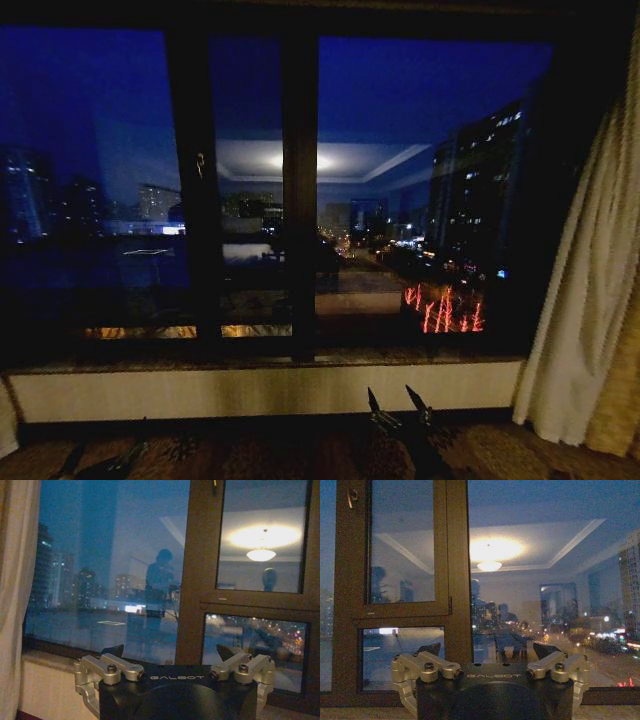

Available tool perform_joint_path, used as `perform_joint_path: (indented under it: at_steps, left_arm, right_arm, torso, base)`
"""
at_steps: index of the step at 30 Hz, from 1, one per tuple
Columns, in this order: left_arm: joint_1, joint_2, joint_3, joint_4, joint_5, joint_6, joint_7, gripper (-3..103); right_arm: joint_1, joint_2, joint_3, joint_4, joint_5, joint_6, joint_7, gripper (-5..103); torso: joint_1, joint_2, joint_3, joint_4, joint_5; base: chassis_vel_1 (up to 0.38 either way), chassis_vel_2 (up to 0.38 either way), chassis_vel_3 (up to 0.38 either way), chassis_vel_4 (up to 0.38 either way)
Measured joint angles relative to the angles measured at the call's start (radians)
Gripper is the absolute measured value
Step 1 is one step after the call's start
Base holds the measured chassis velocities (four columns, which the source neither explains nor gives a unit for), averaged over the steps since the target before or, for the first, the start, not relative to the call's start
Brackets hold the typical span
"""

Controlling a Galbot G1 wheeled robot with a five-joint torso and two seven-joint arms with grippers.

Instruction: Open the curtains by pulling them apart, changing their state from closed to fully open.

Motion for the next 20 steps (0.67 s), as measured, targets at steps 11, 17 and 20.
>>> perform_joint_path:
  at_steps: [11, 17, 20]
  left_arm:
    - [-0.009, 0.008, 0.004, 0.016, 0.000, -0.001, 0.002, 100]
    - [-0.011, 0.015, 0.003, 0.020, -0.002, -0.001, 0.002, 100]
    - [-0.011, 0.015, 0.003, 0.021, -0.002, -0.002, 0.002, 100]
  right_arm:
    - [-0.001, 0.000, 0.002, -0.003, -0.001, 0.001, 0.001, 100]
    - [-0.003, 0.000, 0.001, 0.000, -0.008, 0.000, 0.000, 100]
    - [-0.004, 0.000, 0.001, 0.000, -0.011, 0.000, -0.001, 100]
  torso:
    - [0.000, 0.000, 0.000, 0.0000, 0.0000]
    - [0.000, 0.000, 0.000, 0.0000, 0.0000]
    - [0.000, 0.000, 0.000, 0.0000, 0.0001]
  base:
    - [0.000, 0.000, 0.000, 0.000]
    - [0.000, 0.000, 0.000, 0.000]
    - [0.000, 0.000, 0.000, 0.000]
